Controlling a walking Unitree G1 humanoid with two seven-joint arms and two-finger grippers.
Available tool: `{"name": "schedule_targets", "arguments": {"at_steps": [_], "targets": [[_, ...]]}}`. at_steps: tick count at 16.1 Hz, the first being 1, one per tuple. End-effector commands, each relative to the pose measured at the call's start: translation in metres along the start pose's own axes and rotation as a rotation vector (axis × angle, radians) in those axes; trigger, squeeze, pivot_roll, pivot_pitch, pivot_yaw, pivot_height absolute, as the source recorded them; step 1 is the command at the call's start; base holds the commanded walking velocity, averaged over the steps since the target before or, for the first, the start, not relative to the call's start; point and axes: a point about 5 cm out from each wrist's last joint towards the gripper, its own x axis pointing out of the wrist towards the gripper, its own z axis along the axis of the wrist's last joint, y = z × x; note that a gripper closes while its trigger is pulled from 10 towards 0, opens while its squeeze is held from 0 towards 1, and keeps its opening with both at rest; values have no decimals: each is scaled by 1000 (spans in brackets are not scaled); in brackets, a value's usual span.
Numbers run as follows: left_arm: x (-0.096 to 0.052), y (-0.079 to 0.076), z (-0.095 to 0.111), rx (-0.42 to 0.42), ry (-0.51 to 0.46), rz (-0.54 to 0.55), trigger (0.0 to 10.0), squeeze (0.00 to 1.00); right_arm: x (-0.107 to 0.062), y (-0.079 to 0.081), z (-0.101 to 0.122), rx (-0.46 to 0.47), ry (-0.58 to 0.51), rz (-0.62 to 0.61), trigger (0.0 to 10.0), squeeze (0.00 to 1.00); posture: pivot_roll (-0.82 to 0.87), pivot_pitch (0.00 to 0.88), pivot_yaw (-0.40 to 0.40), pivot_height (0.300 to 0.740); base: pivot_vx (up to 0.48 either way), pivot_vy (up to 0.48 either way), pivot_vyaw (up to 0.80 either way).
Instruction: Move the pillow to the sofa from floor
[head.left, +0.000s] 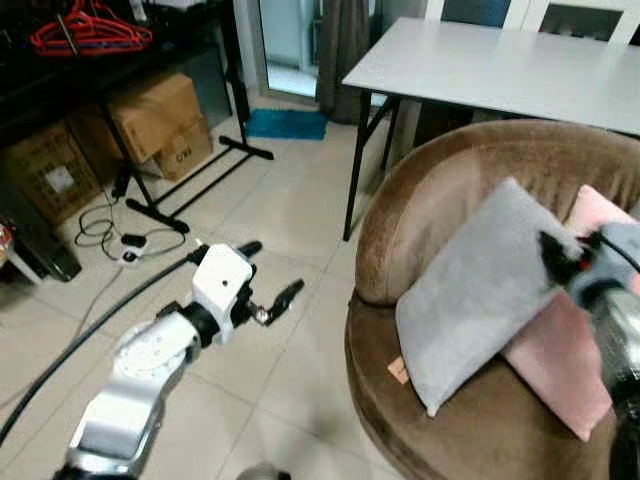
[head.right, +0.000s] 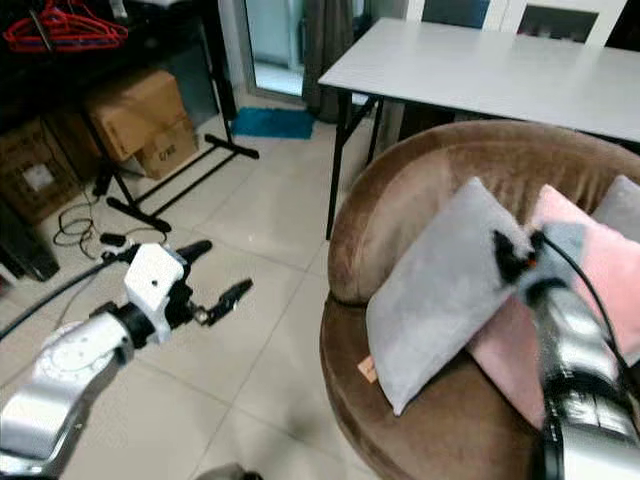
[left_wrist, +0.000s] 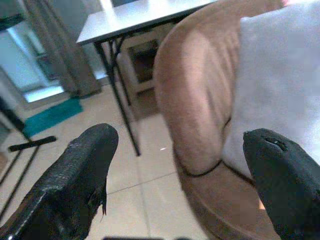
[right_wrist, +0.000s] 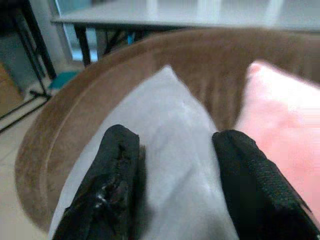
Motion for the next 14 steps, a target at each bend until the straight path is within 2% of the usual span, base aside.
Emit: {"name": "schedule_targets", "arguments": {"at_steps": [1,3,4,5,7,8,9,10,11,12,14], "targets": [[0,7,1,13,-7,71,10000,0,-4,1,16,-14,-99,-18,10000,1000,-111,0,82,740,0,0,0],[-1,14,-1,1,-19,185,10000,0,-23,14,22,-26,-171,-22,10000,1000,-124,0,88,740,0,0,0],[-2,17,-2,3,-15,229,10000,0,-30,17,21,-23,-186,-50,10000,118,-125,0,92,740,0,0,0],[-2,21,-4,4,-7,280,10000,0,-40,22,19,-6,-198,-88,10000,0,-118,0,88,740,0,0,0],[1,23,-1,11,-30,296,10000,0,-50,31,14,53,-199,-163,10000,0,-109,0,86,740,0,0,0],[0,26,1,21,-39,319,10000,0,-57,50,11,89,-176,-149,10000,0,-106,0,87,740,0,0,-763],[0,27,2,24,-38,332,10000,0,-60,62,10,104,-164,-137,10000,0,-106,0,87,740,0,0,-788],[-2,29,1,26,-37,359,10000,0,-69,88,8,136,-137,-100,10000,0,-106,0,87,740,0,0,-781],[-2,30,0,21,-35,373,10000,0,-73,103,7,133,-118,-78,10000,0,-95,0,75,740,0,-326,-788],[-3,31,-3,18,-27,393,10000,0,-76,126,4,94,-79,-76,10000,0,-87,0,65,740,0,-442,-781],[-3,30,-4,39,-21,391,10000,0,-76,139,1,101,-59,-78,10000,0,-77,0,64,740,0,-446,-784]]}}
